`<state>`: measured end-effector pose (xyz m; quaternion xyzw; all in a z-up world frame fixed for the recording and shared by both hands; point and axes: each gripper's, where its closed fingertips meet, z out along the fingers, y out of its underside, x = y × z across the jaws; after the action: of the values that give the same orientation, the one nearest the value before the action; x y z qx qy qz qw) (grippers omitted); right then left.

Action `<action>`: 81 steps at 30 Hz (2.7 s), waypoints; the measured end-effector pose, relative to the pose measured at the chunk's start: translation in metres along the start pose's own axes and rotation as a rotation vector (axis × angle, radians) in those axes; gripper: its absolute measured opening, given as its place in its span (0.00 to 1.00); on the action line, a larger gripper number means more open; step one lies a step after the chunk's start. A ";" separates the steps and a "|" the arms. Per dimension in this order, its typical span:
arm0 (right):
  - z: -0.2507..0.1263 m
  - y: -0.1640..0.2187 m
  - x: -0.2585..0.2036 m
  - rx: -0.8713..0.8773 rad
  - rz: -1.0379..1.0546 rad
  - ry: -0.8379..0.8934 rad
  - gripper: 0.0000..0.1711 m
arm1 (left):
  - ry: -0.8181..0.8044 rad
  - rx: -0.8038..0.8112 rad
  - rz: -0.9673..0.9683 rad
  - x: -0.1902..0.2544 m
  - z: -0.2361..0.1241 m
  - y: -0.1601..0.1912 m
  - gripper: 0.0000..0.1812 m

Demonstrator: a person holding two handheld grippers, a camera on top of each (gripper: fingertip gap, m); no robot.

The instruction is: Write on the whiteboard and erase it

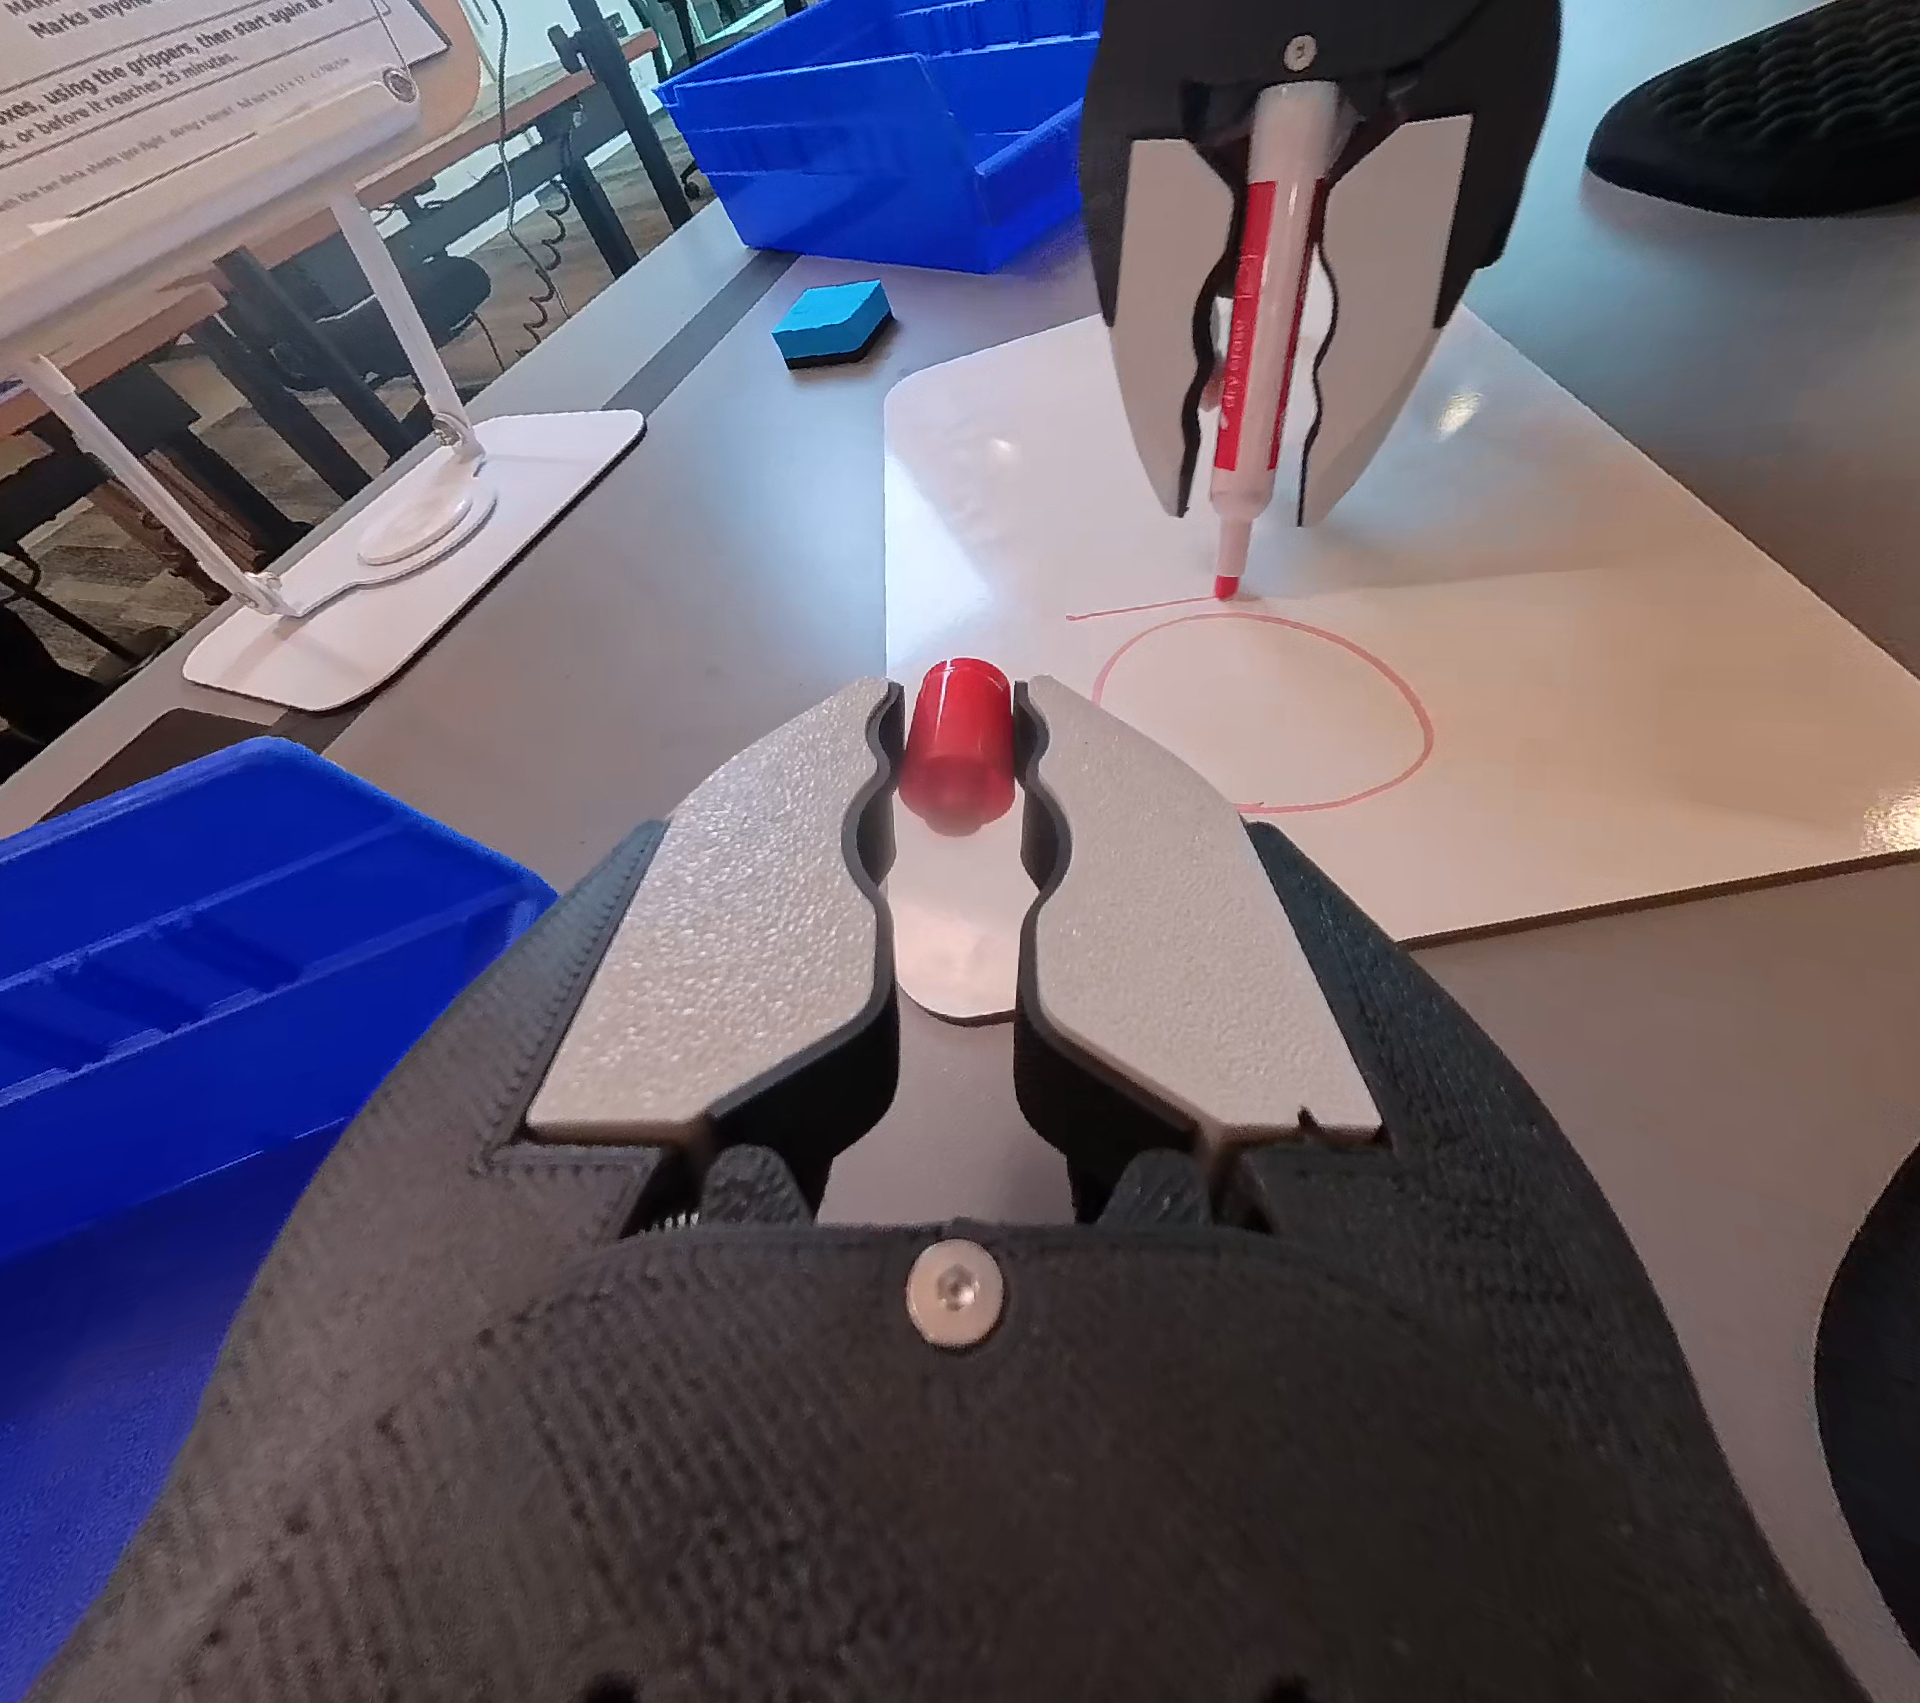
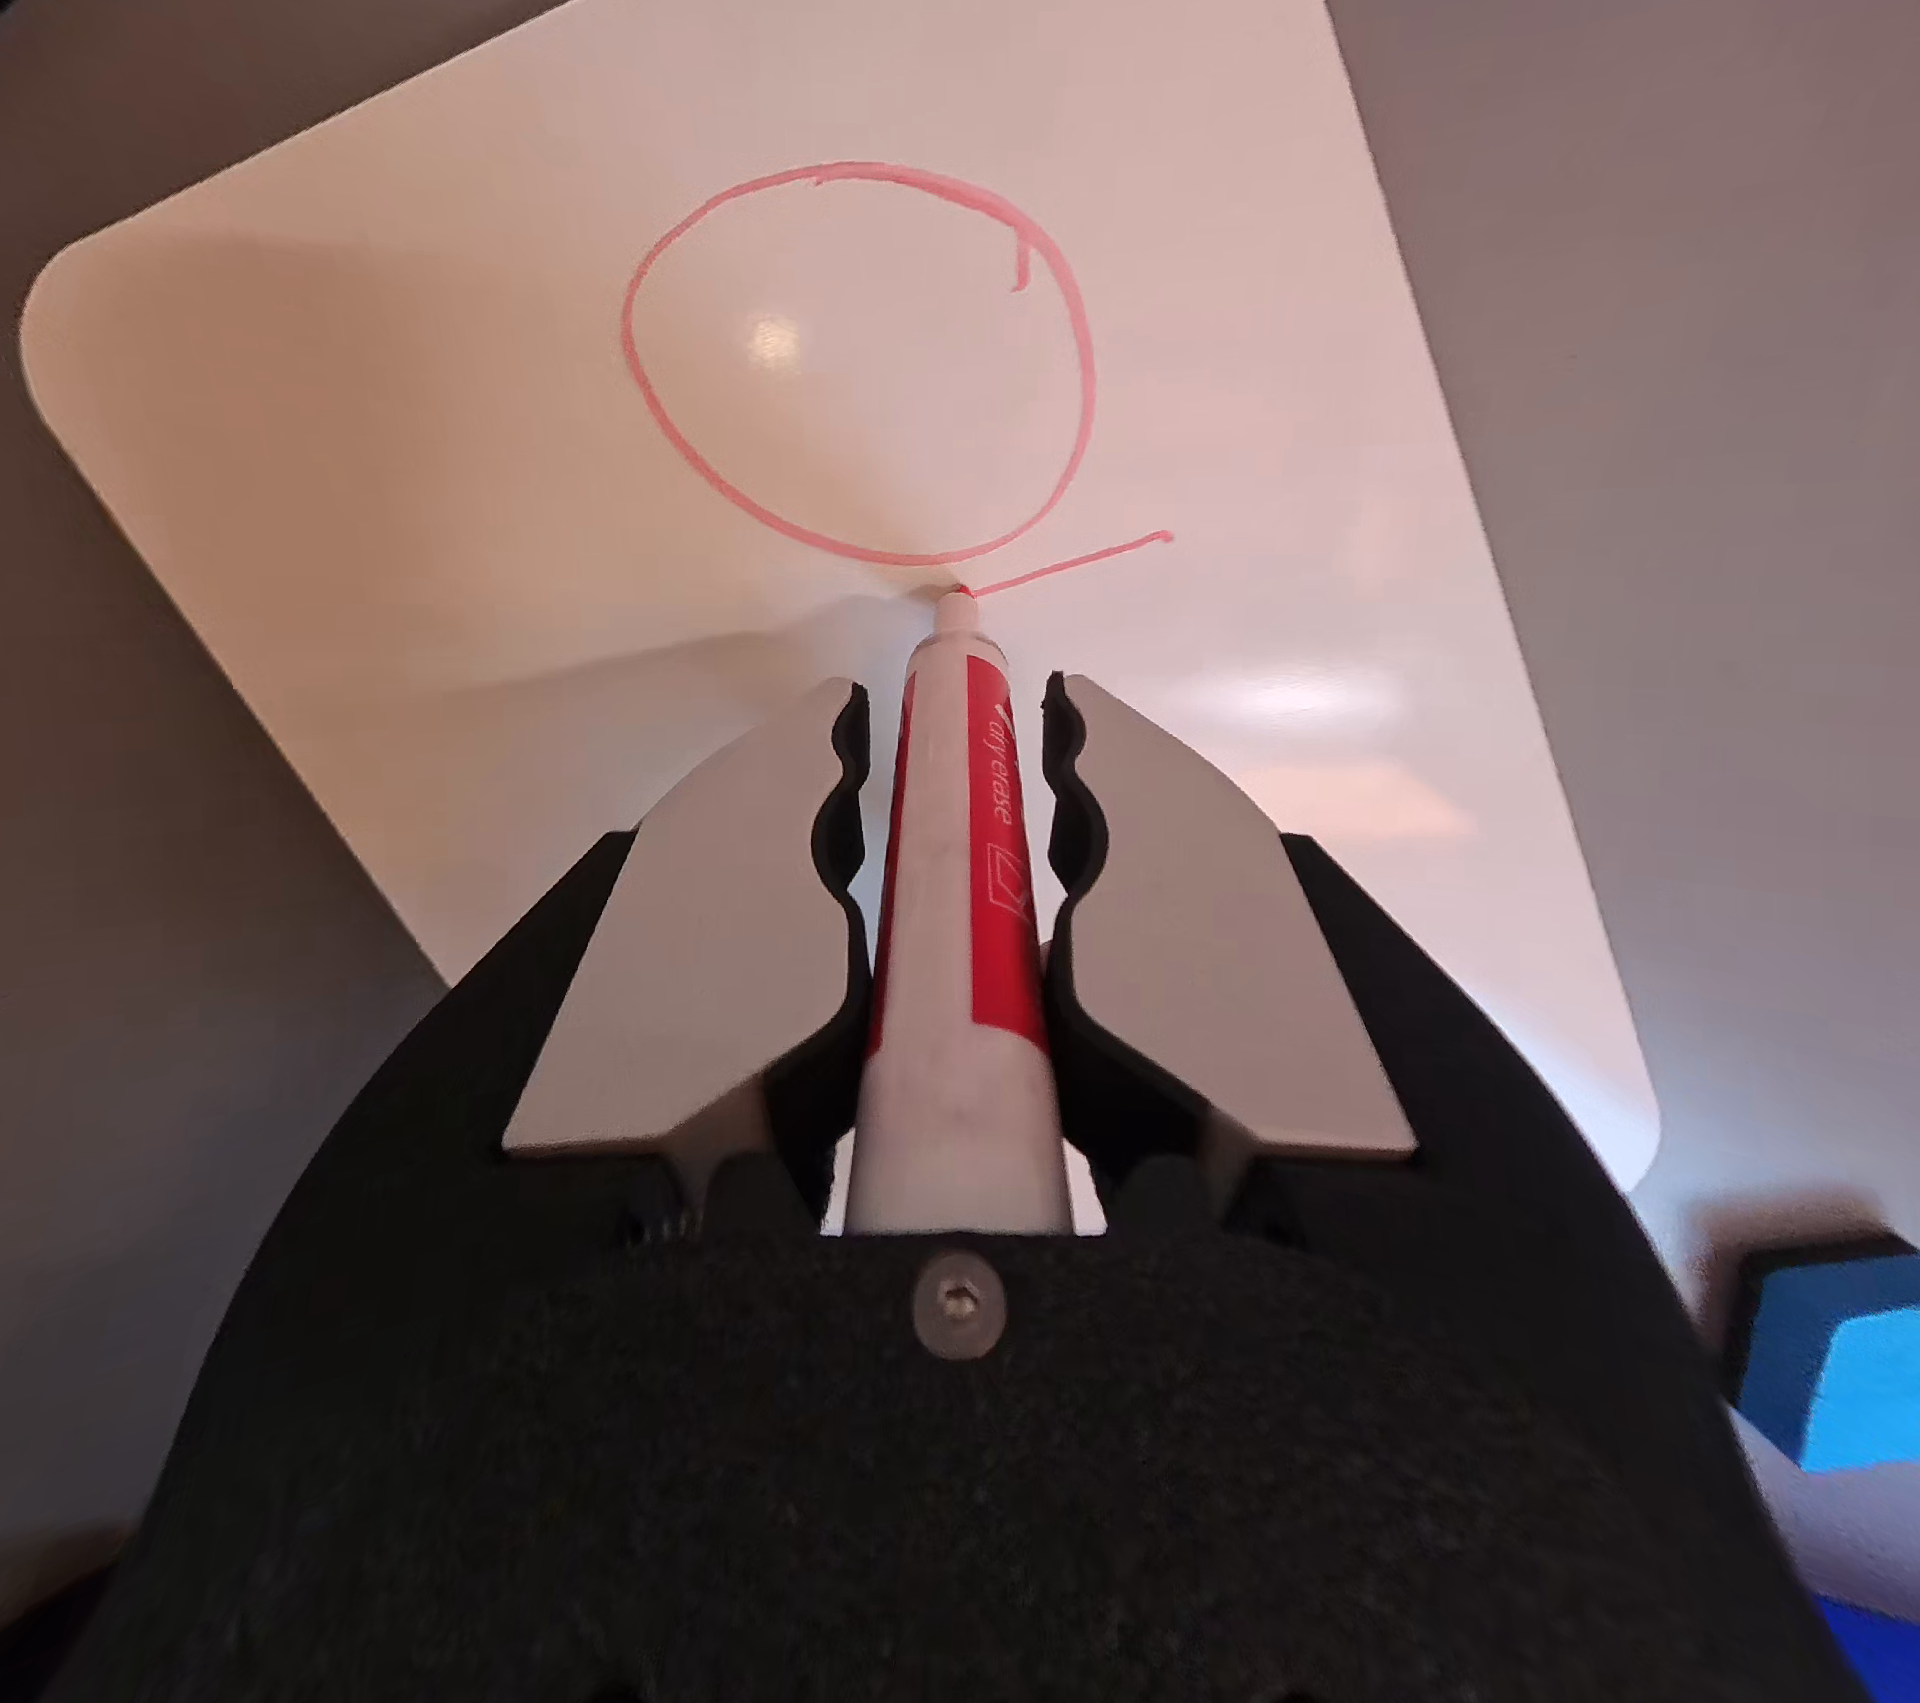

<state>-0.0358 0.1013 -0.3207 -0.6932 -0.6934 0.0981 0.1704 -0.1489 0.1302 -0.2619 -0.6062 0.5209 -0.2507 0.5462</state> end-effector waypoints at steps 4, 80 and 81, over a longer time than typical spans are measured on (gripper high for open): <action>-0.003 0.004 -0.013 -0.007 -0.015 -0.007 0.19 | 0.000 -0.002 0.000 0.000 0.000 0.000 0.11; -0.006 0.028 0.055 -0.122 0.015 0.088 0.19 | 0.004 -0.014 0.013 0.001 0.000 0.001 0.11; -0.006 0.028 0.055 -0.122 0.015 0.089 0.19 | 0.005 -0.014 0.013 0.001 0.000 0.001 0.11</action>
<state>-0.0067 0.1555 -0.3200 -0.7112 -0.6846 0.0261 0.1575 -0.1493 0.1297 -0.2629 -0.6060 0.5277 -0.2450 0.5424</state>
